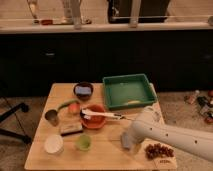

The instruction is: Place towel in paper cup

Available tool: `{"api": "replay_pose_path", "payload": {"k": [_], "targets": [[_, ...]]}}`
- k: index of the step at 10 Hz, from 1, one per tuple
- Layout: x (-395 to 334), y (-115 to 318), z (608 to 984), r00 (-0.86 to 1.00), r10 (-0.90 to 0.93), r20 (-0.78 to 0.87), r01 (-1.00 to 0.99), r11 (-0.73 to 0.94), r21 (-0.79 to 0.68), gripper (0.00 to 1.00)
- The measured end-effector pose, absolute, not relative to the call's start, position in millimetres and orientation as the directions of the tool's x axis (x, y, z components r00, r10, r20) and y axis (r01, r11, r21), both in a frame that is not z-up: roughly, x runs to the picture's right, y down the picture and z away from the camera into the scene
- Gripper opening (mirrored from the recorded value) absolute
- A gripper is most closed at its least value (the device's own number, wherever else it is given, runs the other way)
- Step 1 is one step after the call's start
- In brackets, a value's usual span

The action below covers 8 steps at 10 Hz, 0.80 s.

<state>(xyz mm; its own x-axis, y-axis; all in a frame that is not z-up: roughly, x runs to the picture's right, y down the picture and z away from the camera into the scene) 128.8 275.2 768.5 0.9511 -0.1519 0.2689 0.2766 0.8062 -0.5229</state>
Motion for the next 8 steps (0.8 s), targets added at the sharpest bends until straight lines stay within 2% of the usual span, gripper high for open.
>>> {"api": "replay_pose_path", "payload": {"k": [8], "targets": [[121.1, 271.1, 782.1, 0.923, -0.218, 0.317, 0.364, 0.758, -0.541, 0.80]]}}
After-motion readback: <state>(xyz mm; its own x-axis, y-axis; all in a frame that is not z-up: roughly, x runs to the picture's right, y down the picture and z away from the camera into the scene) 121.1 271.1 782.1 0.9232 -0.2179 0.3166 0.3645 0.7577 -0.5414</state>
